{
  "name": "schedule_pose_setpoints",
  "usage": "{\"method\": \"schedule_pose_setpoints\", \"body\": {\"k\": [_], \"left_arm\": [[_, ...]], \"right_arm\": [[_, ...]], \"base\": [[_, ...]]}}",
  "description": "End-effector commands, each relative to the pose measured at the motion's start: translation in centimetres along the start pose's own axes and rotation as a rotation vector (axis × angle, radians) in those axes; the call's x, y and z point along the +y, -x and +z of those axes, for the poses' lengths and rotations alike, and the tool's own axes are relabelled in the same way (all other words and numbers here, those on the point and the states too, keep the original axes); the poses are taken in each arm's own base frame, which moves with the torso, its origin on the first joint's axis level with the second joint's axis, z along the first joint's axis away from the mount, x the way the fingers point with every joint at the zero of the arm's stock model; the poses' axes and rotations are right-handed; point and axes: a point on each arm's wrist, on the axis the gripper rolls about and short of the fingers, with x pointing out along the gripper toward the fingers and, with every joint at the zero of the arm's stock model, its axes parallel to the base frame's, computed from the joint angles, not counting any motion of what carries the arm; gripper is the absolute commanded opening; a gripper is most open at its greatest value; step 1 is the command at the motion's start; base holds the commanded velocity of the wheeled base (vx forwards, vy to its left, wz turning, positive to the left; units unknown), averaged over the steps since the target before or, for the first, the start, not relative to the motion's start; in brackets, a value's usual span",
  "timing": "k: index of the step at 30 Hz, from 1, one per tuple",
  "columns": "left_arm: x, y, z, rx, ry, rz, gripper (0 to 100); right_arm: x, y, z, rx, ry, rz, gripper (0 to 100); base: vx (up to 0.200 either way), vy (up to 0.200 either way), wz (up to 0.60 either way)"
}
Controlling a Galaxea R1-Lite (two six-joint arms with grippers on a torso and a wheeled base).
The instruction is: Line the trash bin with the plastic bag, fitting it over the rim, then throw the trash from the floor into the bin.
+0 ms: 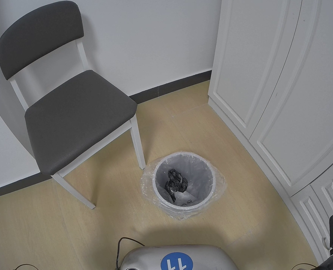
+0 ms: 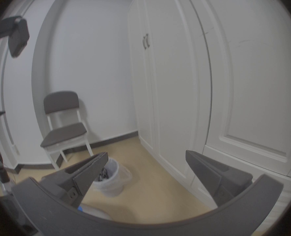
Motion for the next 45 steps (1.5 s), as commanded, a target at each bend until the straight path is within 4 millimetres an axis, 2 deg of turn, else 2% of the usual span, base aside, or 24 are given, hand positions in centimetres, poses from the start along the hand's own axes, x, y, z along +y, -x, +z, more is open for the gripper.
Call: {"method": "schedule_pose_setpoints", "body": {"k": [1, 8, 16, 20, 27, 34, 45], "left_arm": [[0.0, 0.2, -0.3, -0.005, -0.003, 0.005, 100], [-0.2, -0.4, -2.3, 0.052, -0.013, 0.013, 100], [-0.9, -1.1, -7.8, 0.16, -0.059, -0.026, 100], [-1.0, -0.9, -9.0, 0.257, -0.084, -0.044, 100], [-1.0, -0.9, -9.1, 0.266, -0.039, -0.045, 100], [-1.3, -0.8, -9.3, 0.295, 0.104, -0.177, 100], [-1.4, -0.7, -9.6, 0.327, 0.071, -0.215, 100]], "right_arm": [[0.0, 0.0, -1.2, 0.073, 0.04, 0.009, 100], [-0.1, 0.0, -1.2, 0.076, 0.036, 0.007, 100], [0.0, 0.1, -1.3, 0.088, 0.03, 0.016, 100], [0.1, 0.1, -1.3, 0.097, -0.039, 0.086, 100], [-0.2, 0.1, -1.4, 0.097, 0.016, -0.055, 100], [-0.2, 0.1, -1.4, 0.099, 0.018, -0.052, 100], [-0.2, 0.1, -1.5, 0.101, 0.022, -0.047, 100]], "base": [[0.0, 0.0, 0.0], [0.0, 0.0, 0.0], [0.0, 0.0, 0.0], [0.0, 0.0, 0.0], [0.0, 0.0, 0.0], [0.0, 0.0, 0.0], [0.0, 0.0, 0.0]]}}
